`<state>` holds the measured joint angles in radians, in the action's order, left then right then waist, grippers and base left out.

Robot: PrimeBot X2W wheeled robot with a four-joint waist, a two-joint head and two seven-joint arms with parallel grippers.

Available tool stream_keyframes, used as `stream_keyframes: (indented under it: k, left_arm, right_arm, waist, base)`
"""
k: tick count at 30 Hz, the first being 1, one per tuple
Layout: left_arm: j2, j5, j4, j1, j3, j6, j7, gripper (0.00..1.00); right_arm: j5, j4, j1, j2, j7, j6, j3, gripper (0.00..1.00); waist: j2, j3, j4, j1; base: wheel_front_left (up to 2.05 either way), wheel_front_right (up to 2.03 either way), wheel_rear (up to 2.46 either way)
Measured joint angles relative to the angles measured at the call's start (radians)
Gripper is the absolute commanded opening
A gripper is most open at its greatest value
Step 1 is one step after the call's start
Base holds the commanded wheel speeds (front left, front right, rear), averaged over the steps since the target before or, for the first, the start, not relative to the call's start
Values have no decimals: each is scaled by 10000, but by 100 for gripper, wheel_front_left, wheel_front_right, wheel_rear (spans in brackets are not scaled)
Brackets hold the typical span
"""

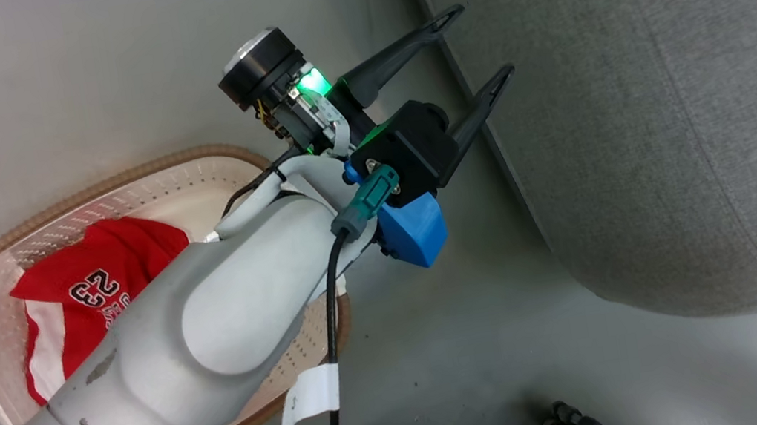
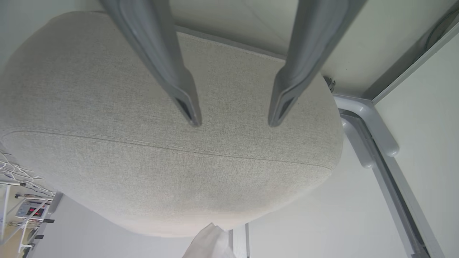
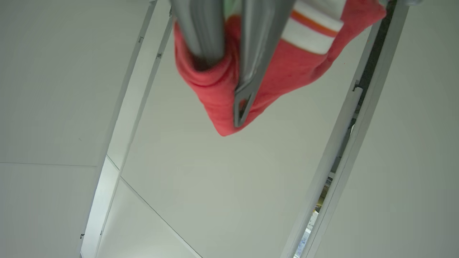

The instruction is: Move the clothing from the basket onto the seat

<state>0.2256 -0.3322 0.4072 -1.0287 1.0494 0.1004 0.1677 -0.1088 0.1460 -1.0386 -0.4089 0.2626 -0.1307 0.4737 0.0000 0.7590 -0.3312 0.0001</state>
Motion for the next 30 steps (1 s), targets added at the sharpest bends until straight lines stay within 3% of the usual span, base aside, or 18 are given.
stream_keyframes:
  k: [7, 19, 28, 29, 30]
  left_arm:
    - [334, 165, -485, -196, 107, -29, -316, 100]
    - [639, 132, -955, -195, 180, -161, -606, 100]
    - [683, 42, -955, -193, 221, -247, -495, 100]
    - [700, 8, -926, -184, 221, -259, -443, 100]
    - [717, -21, -894, -175, 221, -293, -418, 100]
  right_arm:
    - [-25, 1300, 291, -201, -2, 0, 819, 0]
    - [510, 2334, 1710, 1528, 0, 0, 765, 0]
    - [332, 3421, 2092, 1810, 0, 0, 360, 0]
    - [282, 3528, 2128, 1822, -2, 0, 303, 34]
    - [247, 3547, 2167, 1820, -2, 0, 297, 100]
  waist:
    - [0, 944, -26, 0]
    - [0, 1221, -130, 0]
    - [0, 1170, 4, -1]
    - [0, 1114, 1, -1]
    - [0, 1048, -6, -1]
  base:
    - [0, 0, 0]
    - [0, 0, 0]
    - [0, 0, 0]
    - [0, 0, 0]
    - [0, 0, 0]
